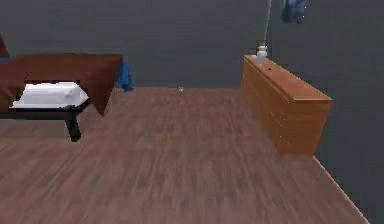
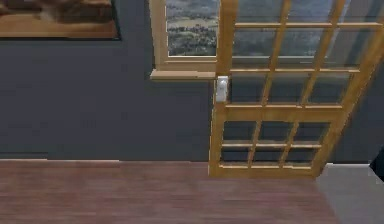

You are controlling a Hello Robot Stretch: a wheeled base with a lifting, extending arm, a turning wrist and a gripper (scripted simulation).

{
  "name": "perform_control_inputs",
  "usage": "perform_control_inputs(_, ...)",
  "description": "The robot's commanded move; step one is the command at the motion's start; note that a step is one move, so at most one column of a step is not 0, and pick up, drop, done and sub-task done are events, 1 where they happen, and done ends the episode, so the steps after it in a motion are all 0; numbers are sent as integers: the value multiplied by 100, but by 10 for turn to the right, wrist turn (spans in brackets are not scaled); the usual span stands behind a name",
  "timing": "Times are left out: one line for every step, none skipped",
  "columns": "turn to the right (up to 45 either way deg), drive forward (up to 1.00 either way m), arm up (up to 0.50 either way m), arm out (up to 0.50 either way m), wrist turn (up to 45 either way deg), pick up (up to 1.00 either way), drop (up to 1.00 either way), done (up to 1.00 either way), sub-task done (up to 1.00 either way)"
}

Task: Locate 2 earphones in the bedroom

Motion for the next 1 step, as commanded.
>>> perform_control_inputs(-450,0,0,0,0,0,0,0,0)
